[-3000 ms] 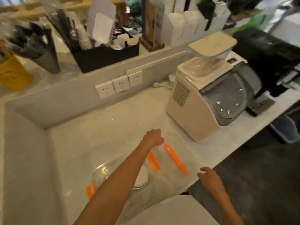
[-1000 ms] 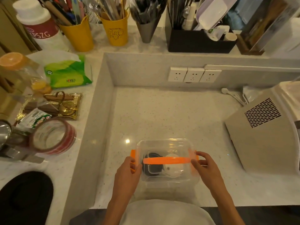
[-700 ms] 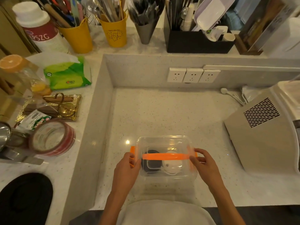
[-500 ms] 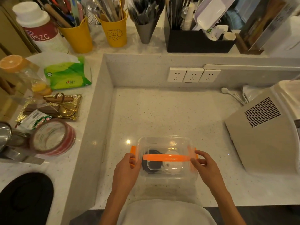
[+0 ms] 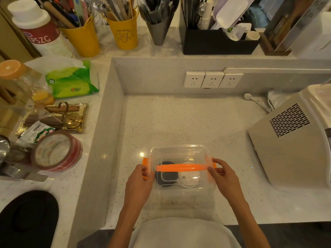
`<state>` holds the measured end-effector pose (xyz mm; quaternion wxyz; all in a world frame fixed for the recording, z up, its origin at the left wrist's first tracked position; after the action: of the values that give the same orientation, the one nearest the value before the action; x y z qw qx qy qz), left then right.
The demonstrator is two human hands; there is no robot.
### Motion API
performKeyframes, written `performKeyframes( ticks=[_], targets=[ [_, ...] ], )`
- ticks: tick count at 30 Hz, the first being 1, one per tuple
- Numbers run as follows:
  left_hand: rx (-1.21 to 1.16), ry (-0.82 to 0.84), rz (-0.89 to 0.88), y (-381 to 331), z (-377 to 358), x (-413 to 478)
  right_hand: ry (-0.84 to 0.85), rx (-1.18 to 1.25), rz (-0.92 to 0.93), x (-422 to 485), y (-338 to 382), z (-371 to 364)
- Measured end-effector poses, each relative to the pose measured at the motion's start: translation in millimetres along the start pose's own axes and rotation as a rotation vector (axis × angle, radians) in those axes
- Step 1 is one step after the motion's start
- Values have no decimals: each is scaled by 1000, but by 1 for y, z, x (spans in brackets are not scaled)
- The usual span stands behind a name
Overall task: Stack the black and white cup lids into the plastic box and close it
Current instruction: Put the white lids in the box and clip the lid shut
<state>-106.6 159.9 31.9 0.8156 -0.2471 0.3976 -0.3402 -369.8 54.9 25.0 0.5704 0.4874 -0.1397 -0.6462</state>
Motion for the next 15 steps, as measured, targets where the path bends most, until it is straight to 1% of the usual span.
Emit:
performKeyframes(
  ticks=[11,15],
  targets=[
    [-28,29,14,2,-1,7,66,48,-28,7,-4,0],
    [-79,10,26,2,-3,9,82,75,-14,12,-2,1]
  ],
)
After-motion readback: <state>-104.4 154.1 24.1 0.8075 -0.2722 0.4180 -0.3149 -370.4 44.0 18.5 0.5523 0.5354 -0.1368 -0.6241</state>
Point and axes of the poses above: each hand's wrist, its own x-axis towards the middle knuckle, its own z-axis out of the back of the hand, y = z × x, the point moved 1 cm from there along x, towards the middle knuckle, and after that the axes turned 8 degrees about y, right-handed, at the moved point
